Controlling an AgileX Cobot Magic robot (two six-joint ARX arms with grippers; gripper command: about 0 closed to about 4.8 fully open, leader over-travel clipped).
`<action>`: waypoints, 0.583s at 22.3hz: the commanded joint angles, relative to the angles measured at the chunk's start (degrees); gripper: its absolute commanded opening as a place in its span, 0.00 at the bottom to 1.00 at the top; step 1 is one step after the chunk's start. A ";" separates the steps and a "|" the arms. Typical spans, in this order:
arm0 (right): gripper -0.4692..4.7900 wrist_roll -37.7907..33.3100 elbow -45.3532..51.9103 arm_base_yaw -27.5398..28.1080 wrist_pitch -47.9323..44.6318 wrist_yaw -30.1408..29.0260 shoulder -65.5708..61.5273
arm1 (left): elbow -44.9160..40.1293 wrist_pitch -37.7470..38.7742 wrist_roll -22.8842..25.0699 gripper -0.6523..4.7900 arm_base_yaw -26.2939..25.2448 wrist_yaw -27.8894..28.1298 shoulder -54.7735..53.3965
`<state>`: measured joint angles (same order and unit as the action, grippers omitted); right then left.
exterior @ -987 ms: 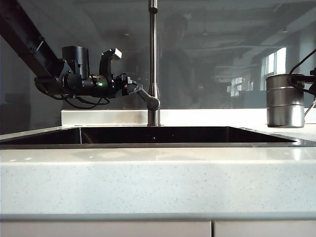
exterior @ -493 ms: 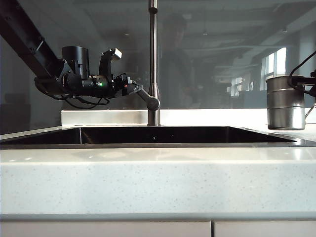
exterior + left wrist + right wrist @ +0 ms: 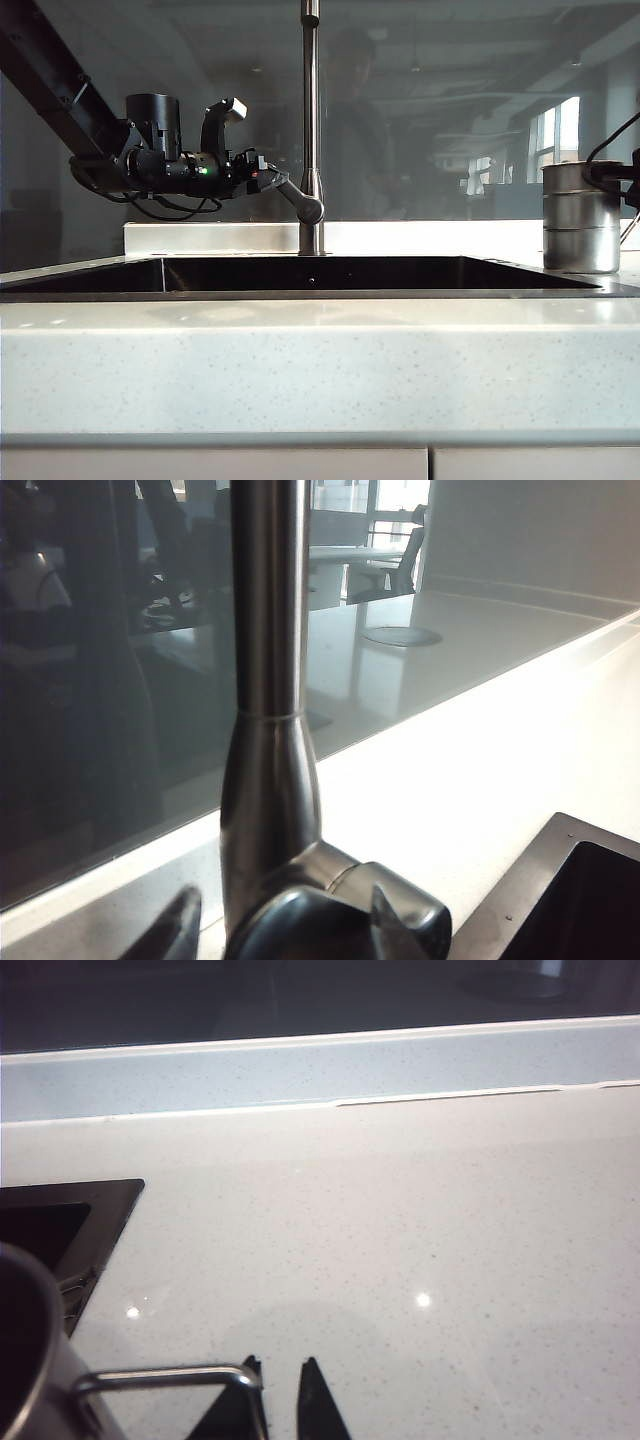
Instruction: Pick up the mug next to the sink, go to the faucet to get some water, pour the water into the sink, and finally put the mug back to its place.
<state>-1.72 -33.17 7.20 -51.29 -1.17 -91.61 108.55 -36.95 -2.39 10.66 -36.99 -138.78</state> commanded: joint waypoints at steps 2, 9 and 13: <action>0.25 -0.15 -0.13 -0.02 0.94 -0.04 0.48 | 0.04 0.13 0.07 0.50 -0.22 0.98 0.07; 0.30 -0.17 1.70 -0.04 2.60 -0.04 1.81 | 0.04 0.13 0.07 0.50 -0.22 0.98 0.07; 0.30 -0.20 5.51 -0.04 2.64 -0.50 7.02 | 0.02 0.13 0.07 0.50 -0.22 0.98 0.07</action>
<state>-1.76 -27.97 7.20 -47.59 -1.41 -85.76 108.53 -36.86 -2.39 10.66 -37.01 -138.78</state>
